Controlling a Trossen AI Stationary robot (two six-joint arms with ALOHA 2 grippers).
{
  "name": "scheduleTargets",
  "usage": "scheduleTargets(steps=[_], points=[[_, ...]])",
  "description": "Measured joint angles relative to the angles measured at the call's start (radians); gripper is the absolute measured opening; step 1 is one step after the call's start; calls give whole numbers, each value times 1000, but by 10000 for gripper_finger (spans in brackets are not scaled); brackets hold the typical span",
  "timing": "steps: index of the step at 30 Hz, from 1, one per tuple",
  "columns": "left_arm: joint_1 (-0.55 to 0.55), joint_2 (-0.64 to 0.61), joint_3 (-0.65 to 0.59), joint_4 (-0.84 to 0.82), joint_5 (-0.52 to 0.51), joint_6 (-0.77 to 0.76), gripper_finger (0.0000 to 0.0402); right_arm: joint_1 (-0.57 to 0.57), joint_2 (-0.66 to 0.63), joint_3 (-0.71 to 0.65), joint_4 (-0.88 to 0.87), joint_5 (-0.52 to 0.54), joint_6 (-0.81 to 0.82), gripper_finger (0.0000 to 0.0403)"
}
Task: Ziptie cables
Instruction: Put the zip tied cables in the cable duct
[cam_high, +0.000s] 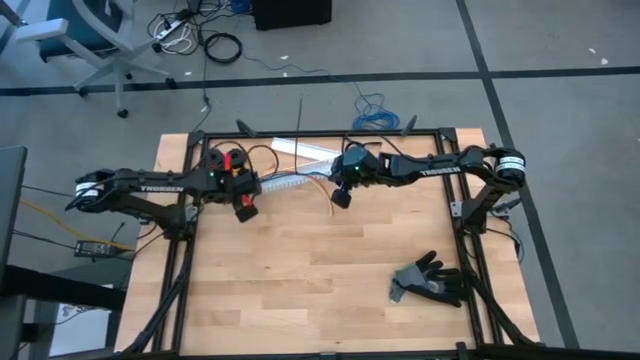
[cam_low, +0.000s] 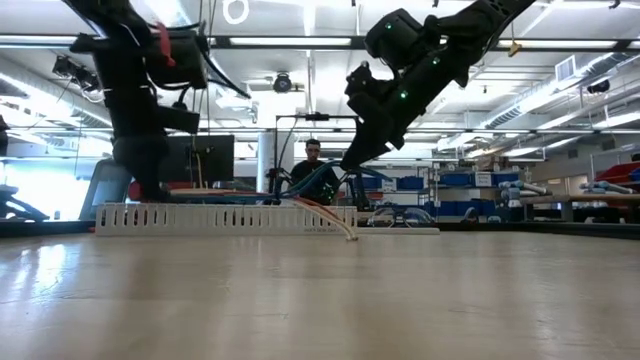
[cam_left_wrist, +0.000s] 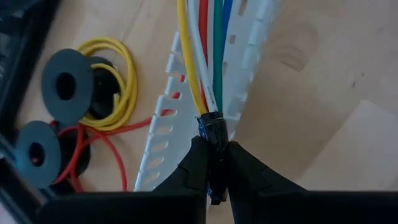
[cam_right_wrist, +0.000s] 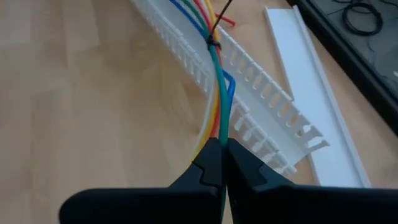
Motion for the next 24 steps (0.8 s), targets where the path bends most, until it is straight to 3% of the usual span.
scheduleTargets(steps=[9,17,24], points=[[188,-3,3,43,215,79,39,-15,0,0,3,-33,-10,2],[264,-2,4,47,271,87,41,-14,0,0,3,-33,-16,2],[281,2,9,32,230,86,83,-14,0,0,3,-34,-16,2]])
